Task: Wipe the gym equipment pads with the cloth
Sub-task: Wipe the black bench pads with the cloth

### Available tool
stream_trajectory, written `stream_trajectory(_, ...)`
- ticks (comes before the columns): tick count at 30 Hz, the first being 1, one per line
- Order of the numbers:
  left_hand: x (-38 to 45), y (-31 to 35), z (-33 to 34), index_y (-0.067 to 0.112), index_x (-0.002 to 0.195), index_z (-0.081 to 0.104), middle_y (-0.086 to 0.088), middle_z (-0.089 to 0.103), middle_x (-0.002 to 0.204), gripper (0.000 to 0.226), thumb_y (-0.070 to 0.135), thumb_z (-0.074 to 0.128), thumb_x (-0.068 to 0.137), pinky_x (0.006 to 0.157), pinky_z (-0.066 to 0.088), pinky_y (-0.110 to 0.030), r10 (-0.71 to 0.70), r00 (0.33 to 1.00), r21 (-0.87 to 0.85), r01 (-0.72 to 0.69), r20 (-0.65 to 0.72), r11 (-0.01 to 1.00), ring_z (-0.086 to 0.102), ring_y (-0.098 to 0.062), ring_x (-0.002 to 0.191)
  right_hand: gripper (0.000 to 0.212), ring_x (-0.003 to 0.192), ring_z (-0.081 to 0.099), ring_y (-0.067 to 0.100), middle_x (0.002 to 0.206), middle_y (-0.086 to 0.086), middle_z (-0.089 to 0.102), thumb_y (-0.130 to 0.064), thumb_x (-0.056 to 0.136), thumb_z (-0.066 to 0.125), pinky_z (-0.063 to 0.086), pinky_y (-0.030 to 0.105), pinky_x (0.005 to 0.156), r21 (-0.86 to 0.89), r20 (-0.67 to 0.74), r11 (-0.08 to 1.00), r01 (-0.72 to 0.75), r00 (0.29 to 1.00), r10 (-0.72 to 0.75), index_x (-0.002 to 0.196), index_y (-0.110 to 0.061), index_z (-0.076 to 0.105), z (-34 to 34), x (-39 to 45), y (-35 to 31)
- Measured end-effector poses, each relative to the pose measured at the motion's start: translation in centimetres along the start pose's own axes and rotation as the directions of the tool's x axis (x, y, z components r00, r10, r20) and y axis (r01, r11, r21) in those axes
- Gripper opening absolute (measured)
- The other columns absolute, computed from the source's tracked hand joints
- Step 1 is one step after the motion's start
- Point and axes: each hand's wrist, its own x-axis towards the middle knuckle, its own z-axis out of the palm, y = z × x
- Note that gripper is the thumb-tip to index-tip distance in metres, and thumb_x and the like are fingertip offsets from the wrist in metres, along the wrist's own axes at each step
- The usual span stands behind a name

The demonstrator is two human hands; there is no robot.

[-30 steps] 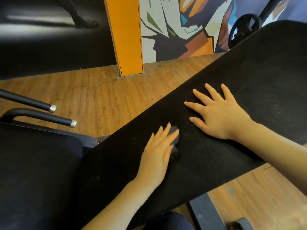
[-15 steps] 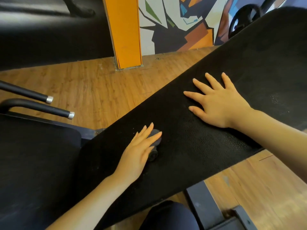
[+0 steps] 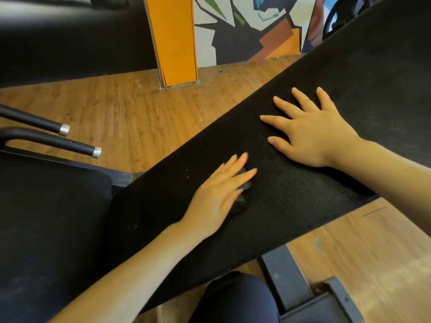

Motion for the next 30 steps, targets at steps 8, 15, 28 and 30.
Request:
stream_trajectory(8, -4.1, -2.4, -1.5, 0.021, 0.144, 0.039, 0.002, 0.030, 0.156, 0.048, 0.017, 0.038, 0.096, 0.120, 0.017, -0.031, 0.067, 0.992, 0.022, -0.069, 0.104, 0.997, 0.020, -0.012, 0.147, 0.071, 0.147, 0.002, 0.032, 0.161, 0.002, 0.011, -0.065, 0.084, 0.000, 0.000, 0.058, 0.115, -0.025, 0.000, 1.000, 0.018, 1.000, -0.018, 0.150, -0.042, 0.015, 0.0, -0.1, 0.0)
stream_trajectory(15, 2.9, -1.4, -0.7, 0.023, 0.143, 0.039, 0.010, 0.023, 0.155, 0.049, 0.006, 0.048, 0.098, 0.118, 0.014, -0.023, -0.114, 0.992, -0.012, 0.113, -0.057, 0.994, 0.014, -0.004, 0.145, 0.061, 0.147, 0.005, 0.034, 0.160, 0.004, 0.014, -0.059, 0.093, 0.008, 0.002, 0.061, 0.113, -0.026, -0.023, 1.000, 0.015, 1.000, -0.015, 0.150, -0.040, 0.021, -0.1, -0.2, -0.3)
stream_trajectory(28, 0.7, -1.8, -0.4, 0.031, 0.141, 0.039, 0.016, 0.021, 0.152, 0.047, 0.015, 0.045, 0.097, 0.119, 0.017, -0.029, -0.172, 0.982, -0.022, 0.171, -0.081, 0.985, 0.010, 0.000, 0.145, 0.053, 0.147, 0.001, 0.035, 0.160, 0.007, 0.012, -0.045, 0.098, 0.016, 0.000, 0.056, 0.116, 0.048, -0.055, 0.998, 0.036, 0.998, -0.033, 0.151, -0.036, 0.019, 1.0, 0.2, -4.7)
stream_trajectory(30, 1.2, -1.5, -0.2, 0.031, 0.140, 0.042, 0.017, 0.020, 0.151, 0.048, 0.009, 0.049, 0.098, 0.120, 0.020, -0.038, -0.271, 0.952, -0.043, 0.267, -0.140, 0.963, 0.011, -0.002, 0.144, 0.054, 0.147, 0.000, 0.034, 0.161, 0.006, 0.010, -0.046, 0.098, 0.014, 0.000, 0.055, 0.117, 0.042, -0.047, 0.999, 0.027, 0.999, -0.025, 0.151, -0.038, 0.017, 1.0, 0.2, -4.8)
